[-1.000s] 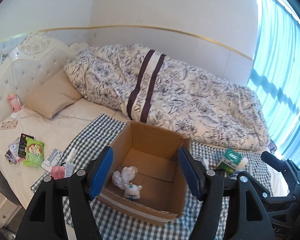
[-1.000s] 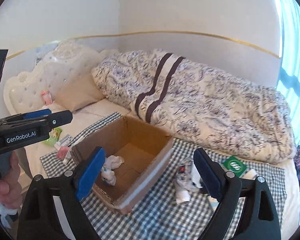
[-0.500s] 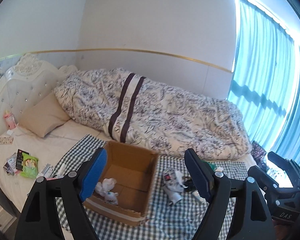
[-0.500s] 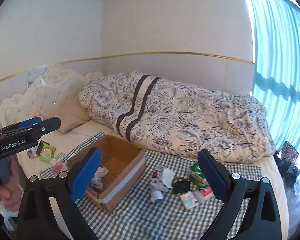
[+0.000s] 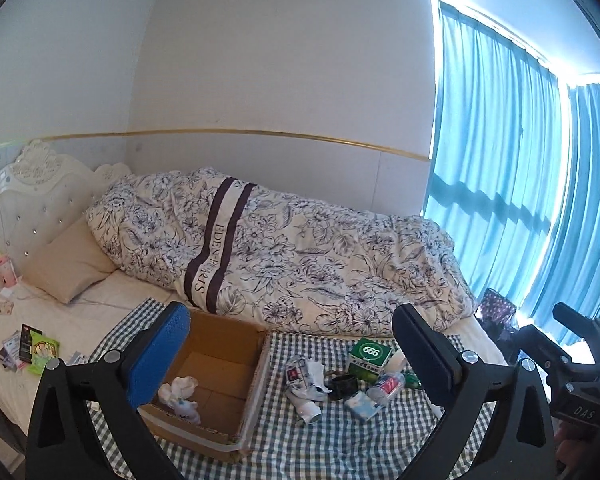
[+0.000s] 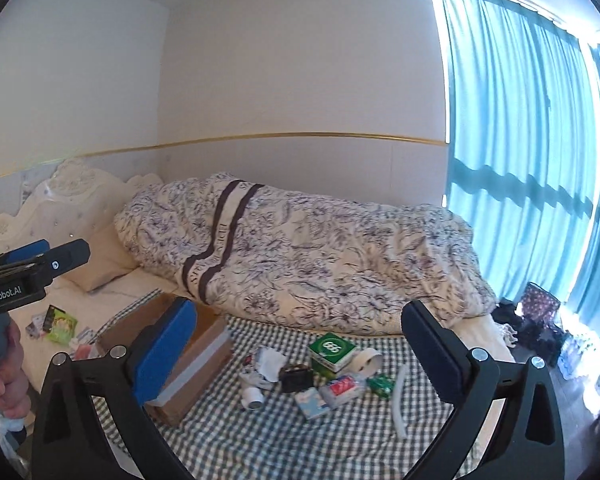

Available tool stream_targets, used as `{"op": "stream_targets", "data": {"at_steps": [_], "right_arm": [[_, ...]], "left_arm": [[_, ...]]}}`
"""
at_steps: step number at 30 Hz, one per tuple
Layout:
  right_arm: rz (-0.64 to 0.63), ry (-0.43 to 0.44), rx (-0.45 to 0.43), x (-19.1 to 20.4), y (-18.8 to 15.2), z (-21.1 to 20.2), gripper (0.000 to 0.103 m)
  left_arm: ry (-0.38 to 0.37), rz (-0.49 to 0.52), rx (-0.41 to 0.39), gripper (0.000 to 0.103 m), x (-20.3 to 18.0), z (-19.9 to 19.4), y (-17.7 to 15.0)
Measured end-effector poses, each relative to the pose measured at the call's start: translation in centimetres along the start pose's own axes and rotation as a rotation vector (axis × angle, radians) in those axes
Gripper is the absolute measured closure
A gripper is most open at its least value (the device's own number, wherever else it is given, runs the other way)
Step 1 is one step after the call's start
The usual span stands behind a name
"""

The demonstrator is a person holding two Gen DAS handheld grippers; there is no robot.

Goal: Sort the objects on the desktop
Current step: 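Move both grippers back toward the remaining items on the checked sheet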

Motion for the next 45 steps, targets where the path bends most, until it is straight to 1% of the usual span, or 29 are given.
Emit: {"op": "stream_targets", "data": {"at_steps": [7, 12, 18, 23, 29, 32, 40, 45], "right_arm": [[-0.009, -0.043, -0.017, -2.3, -0.2, -1.0, 0.0], [0.016, -0.066, -0.013, -4.5, -0.4, -1.1, 0.0], [0.042, -0.094, 0.002, -6.9, -0.9, -0.1, 0.0], [0.052, -0.093, 0.034, -8.4, -2.0, 1.8, 0.0], [0.079, -0.094, 0.1, -10.4, -4.2, 5.4, 0.0], [0.094, -0.095, 0.134, -11.2, -5.6, 7.3, 0.0], [0.121, -0.101, 0.229, -13.0, -9.5, 12.5, 0.0], [0.136, -0.121, 0.288, -14.7, -12.3, 15.6, 0.0]], "left_arm": [[-0.051, 0.005, 0.014, 0.0, -2.9, 0.3, 0.3], [-0.052, 0.051, -0.007, 0.0, -5.3, 0.9, 1.1], [-0.07, 0.068, 0.041, 0.0, -7.2, 3.4, -0.2], [-0.063, 0.072, 0.077, 0.0, -8.0, 6.0, -1.4], [-0.073, 0.059, 0.144, 0.0, -8.3, 10.0, -3.3], [-0.081, 0.057, 0.183, 0.0, -8.7, 12.1, -4.7], [-0.072, 0.08, 0.273, 0.0, -9.3, 17.9, -8.7], [-0.065, 0.092, 0.336, 0.0, -9.7, 22.0, -11.7]]}}
Point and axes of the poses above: each gripper's, at about its wrist camera, not at the fingertips, and z roughly the way its jaws point, x to its left, y to its top, the point moved 1 cm from there along z, roughly the way its jaws point, and after that the axes turned 7 degrees about z, right-handed, at the moved point
